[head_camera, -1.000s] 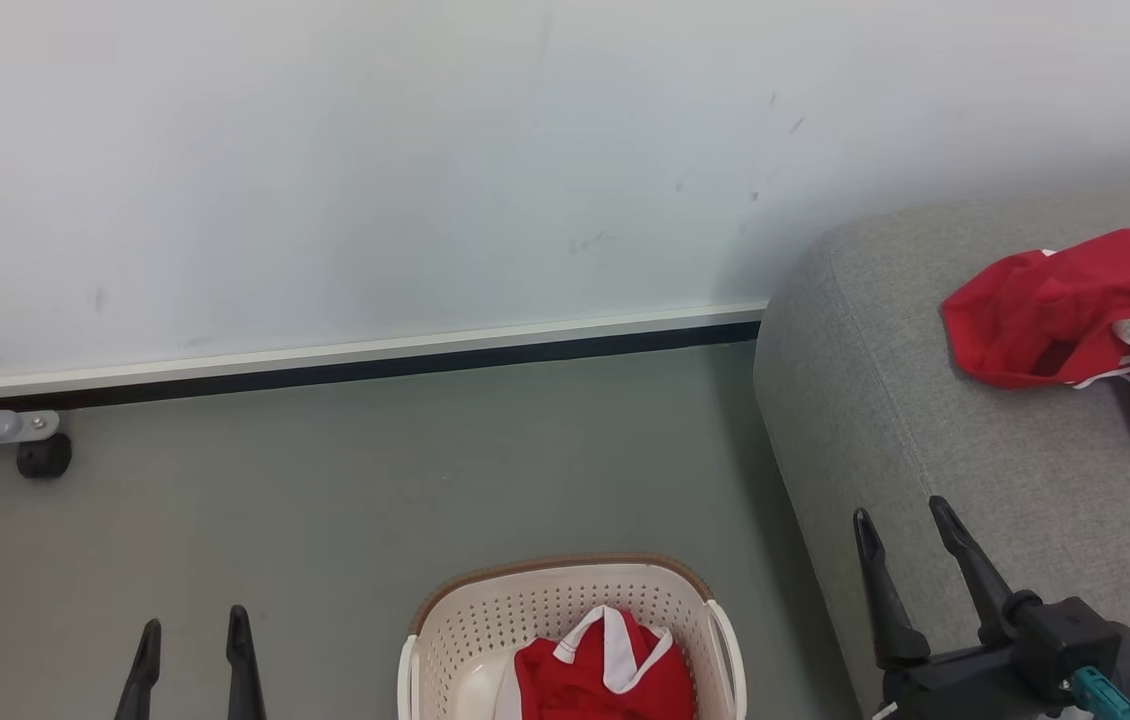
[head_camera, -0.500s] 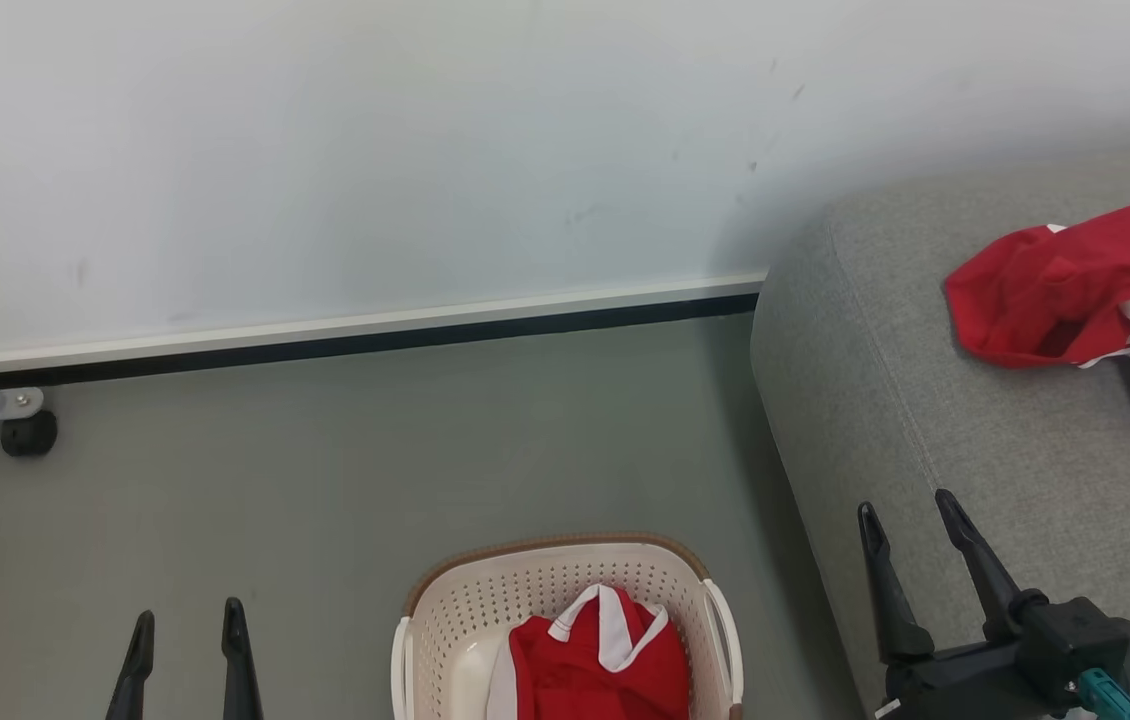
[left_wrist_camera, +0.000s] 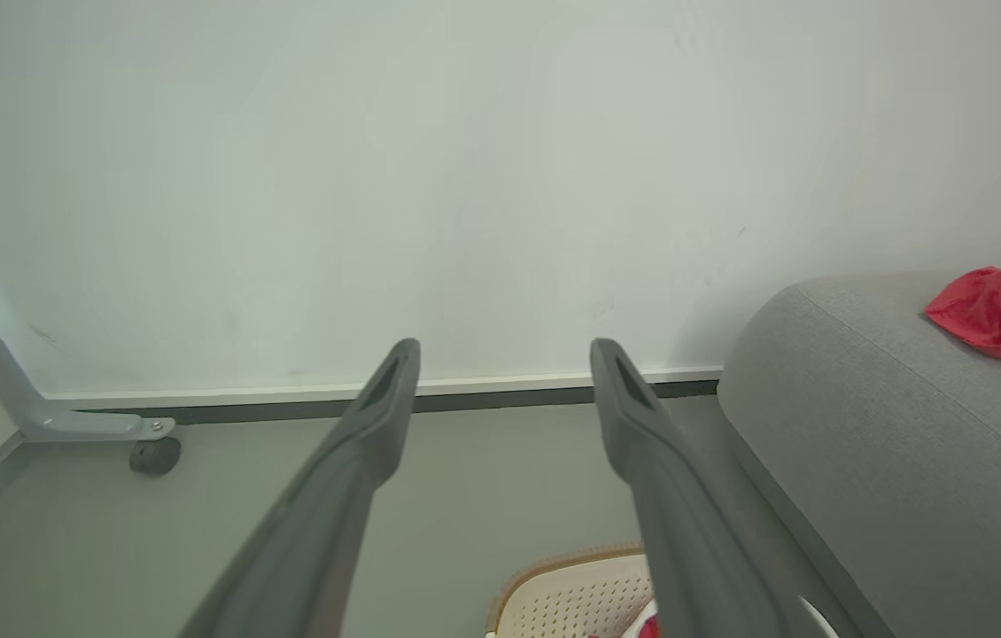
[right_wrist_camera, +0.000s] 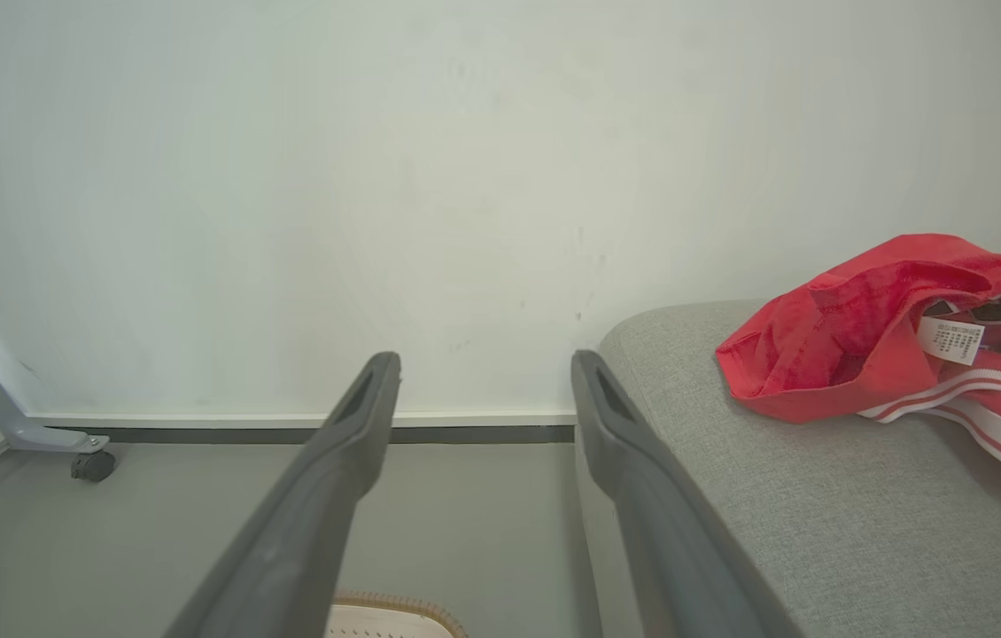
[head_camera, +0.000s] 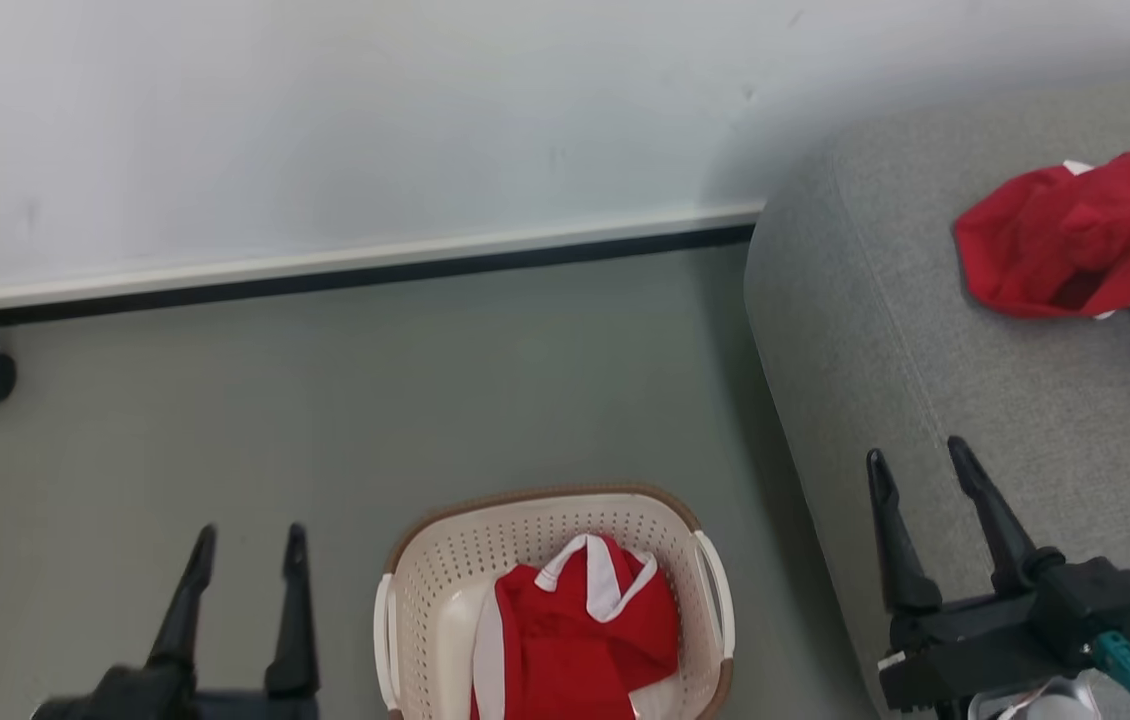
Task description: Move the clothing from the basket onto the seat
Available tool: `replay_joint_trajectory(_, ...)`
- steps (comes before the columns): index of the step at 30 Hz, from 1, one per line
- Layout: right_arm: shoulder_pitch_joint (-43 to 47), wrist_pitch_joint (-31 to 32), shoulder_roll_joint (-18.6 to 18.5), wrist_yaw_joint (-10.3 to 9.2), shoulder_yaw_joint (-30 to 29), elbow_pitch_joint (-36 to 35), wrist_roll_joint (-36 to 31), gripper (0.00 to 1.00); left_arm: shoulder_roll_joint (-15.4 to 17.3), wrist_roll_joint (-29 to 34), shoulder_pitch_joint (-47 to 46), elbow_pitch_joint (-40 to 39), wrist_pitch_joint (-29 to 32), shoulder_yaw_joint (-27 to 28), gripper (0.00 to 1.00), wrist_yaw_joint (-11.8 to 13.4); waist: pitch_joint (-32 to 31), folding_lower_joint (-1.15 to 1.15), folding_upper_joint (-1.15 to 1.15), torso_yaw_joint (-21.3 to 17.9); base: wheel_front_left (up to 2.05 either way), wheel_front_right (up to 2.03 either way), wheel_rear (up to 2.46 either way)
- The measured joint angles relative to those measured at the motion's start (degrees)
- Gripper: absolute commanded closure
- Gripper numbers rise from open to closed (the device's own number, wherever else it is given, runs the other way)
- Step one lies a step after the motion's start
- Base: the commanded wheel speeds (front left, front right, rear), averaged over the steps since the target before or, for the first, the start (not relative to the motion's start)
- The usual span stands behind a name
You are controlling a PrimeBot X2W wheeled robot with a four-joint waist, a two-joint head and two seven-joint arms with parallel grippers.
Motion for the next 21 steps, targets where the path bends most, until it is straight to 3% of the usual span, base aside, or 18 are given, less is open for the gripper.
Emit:
replay_joint_trajectory(9, -5.03, 0.00, -0.03, 0.00, -1.59, -0.66, -0.04, 0.00, -0.18, 3.04, -11.13, 7.27, 3.52, -6.36, 0.00, -3.10, 5.80, 0.00, 0.00, -1.32, 0.00, 0.00, 0.00)
replay_joint_trajectory(21, -12.19, -0.01, 0.01, 0.16, -2.98, -1.93, -0.41, 0.00, -1.93, 6.76, -19.44, 21.13, 8.69, -12.99, 0.00, -6.09, 14.27, 0.00, 0.01, -4.75, 0.00, 0.00, 0.00)
